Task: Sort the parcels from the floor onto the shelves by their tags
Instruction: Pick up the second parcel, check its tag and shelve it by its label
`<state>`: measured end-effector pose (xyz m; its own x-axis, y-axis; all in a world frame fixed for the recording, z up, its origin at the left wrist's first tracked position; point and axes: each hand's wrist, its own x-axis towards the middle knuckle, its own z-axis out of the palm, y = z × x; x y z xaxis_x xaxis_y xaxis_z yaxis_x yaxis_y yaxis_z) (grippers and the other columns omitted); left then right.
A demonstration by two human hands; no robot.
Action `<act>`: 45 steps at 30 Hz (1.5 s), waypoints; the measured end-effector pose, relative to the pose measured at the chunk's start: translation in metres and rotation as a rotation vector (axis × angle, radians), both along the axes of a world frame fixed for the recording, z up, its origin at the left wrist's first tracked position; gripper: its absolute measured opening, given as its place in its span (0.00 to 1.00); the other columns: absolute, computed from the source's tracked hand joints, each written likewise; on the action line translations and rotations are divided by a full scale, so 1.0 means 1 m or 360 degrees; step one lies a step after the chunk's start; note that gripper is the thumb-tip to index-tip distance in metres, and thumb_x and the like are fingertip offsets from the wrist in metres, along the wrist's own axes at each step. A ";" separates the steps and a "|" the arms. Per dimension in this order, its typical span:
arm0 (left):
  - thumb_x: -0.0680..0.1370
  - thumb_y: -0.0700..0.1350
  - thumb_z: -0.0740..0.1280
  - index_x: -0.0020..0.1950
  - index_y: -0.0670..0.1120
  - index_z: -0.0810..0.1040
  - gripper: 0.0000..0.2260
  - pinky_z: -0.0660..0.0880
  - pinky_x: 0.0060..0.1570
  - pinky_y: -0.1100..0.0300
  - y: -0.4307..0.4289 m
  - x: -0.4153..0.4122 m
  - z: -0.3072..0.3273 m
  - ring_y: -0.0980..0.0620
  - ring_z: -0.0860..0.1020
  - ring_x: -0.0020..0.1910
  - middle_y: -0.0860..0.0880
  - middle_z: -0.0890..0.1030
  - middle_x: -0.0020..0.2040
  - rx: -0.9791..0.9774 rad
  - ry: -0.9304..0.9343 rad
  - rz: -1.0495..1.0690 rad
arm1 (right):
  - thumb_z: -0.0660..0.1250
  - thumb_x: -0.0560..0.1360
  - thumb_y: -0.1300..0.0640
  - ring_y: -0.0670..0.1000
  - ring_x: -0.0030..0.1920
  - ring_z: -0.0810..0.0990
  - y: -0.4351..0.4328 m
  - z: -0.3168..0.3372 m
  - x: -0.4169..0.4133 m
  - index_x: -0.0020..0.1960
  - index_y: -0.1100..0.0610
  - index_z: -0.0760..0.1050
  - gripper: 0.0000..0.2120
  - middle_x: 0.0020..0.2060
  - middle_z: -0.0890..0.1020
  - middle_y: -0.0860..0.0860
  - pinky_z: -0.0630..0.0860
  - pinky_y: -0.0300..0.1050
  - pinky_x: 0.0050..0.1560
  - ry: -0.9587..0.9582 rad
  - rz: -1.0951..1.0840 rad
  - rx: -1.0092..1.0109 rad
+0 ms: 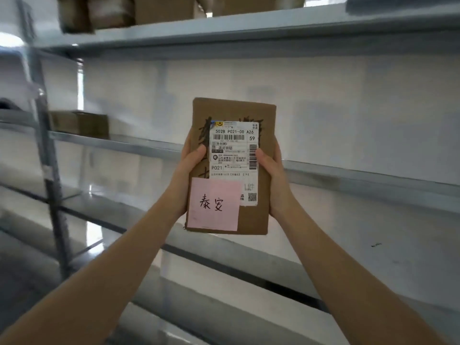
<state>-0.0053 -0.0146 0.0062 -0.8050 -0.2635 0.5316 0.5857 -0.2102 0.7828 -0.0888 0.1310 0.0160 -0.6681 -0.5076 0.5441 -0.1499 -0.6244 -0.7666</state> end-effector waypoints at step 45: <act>0.68 0.52 0.72 0.74 0.46 0.59 0.38 0.81 0.42 0.53 -0.612 0.111 -0.087 0.45 0.83 0.48 0.41 0.80 0.57 0.0205 -0.0071 0.0573 | 0.64 0.69 0.55 0.48 0.51 0.84 -0.660 -0.082 0.057 0.72 0.50 0.62 0.31 0.59 0.80 0.51 0.80 0.41 0.43 -0.0011 0.0590 0.0270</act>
<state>0.1058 -0.6270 -0.0804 -0.6704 -0.5960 0.4420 0.6058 -0.0958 0.7898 -0.0315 -0.5287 -0.0662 -0.4261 -0.7969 0.4283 0.0671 -0.4999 -0.8635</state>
